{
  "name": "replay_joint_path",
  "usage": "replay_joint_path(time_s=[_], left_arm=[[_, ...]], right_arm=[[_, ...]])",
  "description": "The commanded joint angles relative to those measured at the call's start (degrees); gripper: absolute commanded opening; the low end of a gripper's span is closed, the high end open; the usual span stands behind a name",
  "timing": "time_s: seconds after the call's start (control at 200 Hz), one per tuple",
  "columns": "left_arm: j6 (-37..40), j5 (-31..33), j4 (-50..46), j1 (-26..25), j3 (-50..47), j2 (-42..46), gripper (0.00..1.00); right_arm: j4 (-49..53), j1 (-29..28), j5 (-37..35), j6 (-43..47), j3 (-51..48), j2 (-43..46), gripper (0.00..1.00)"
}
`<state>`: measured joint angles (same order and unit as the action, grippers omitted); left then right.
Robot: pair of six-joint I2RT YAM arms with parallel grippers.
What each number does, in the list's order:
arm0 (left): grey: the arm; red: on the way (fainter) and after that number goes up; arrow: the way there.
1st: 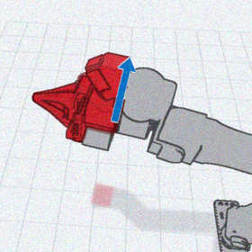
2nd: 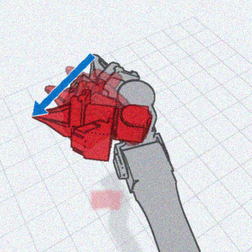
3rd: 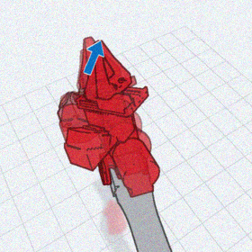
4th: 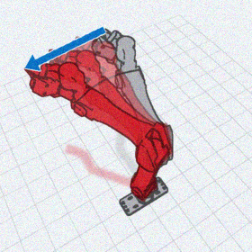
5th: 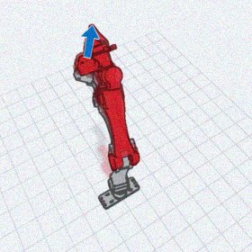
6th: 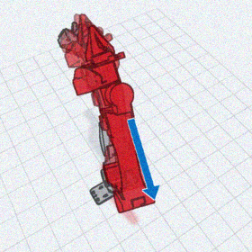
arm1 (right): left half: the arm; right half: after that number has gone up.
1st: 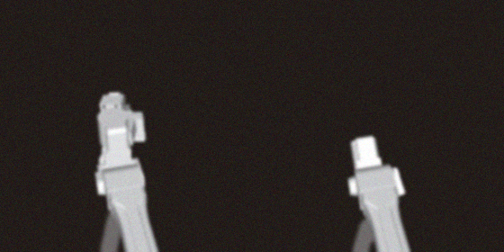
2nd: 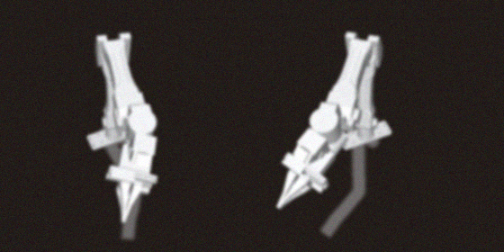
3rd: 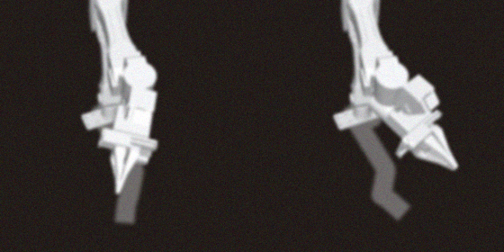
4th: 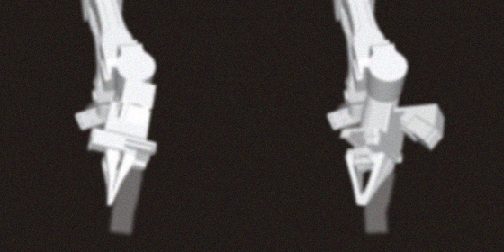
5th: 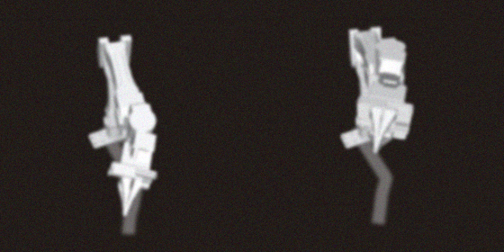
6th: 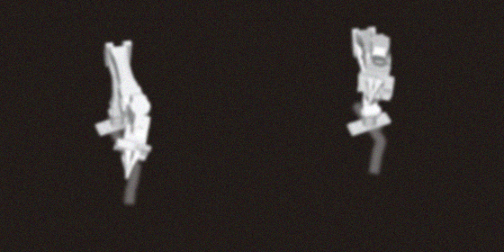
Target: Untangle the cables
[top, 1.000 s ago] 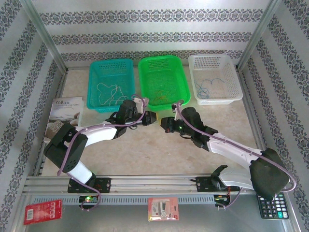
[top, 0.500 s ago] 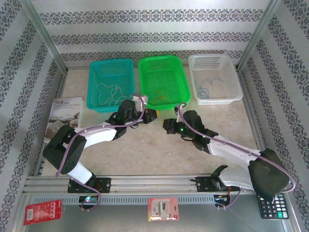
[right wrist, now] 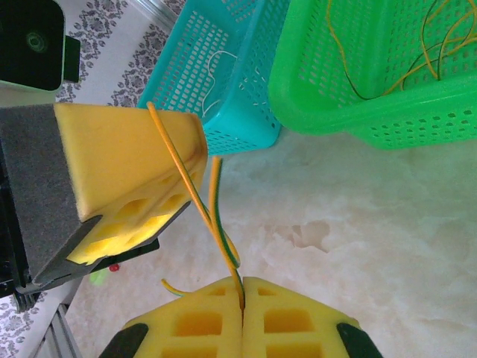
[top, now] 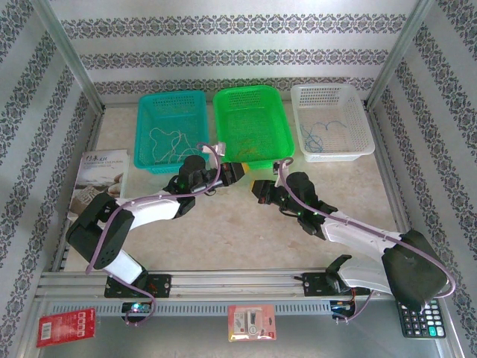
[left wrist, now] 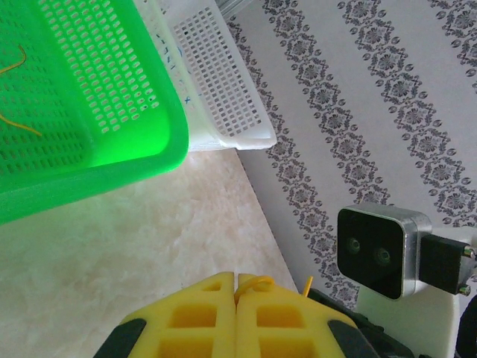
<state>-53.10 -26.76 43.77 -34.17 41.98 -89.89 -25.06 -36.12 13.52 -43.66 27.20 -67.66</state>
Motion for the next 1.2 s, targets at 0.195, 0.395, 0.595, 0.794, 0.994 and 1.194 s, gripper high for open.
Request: replay_joint_path(time_s=[0.195, 0.395, 0.595, 0.794, 0.994, 1.194], left_arm=[[-0.33, 3.74, 8.11, 0.58, 6.45, -0.54, 0.0], [6.67, 4.24, -0.2, 0.69, 11.95, -0.6, 0.0], [13.74, 5.47, -7.16, 1.07, 17.75, -1.9, 0.0], [19.91, 6.05, -13.15, 1.8, 25.77, -4.16, 0.0], [24.91, 7.27, -18.81, 4.12, 34.76, -8.85, 0.0], [26.14, 8.33, -24.19, 7.47, 45.23, -18.11, 0.0]], right_arm=[[3.95, 0.83, -1.04, -1.33, -3.22, -1.38, 0.01], [3.26, 1.44, -1.2, -1.69, -4.47, -0.36, 0.0], [3.74, 2.23, -0.75, -1.44, -3.65, -0.02, 0.06], [4.18, 2.63, -0.95, -1.69, -3.71, 0.04, 0.29], [5.89, 3.15, -1.64, -1.95, -5.3, 3.35, 0.44], [10.74, 4.33, -2.75, -1.65, -6.92, 10.31, 0.55]])
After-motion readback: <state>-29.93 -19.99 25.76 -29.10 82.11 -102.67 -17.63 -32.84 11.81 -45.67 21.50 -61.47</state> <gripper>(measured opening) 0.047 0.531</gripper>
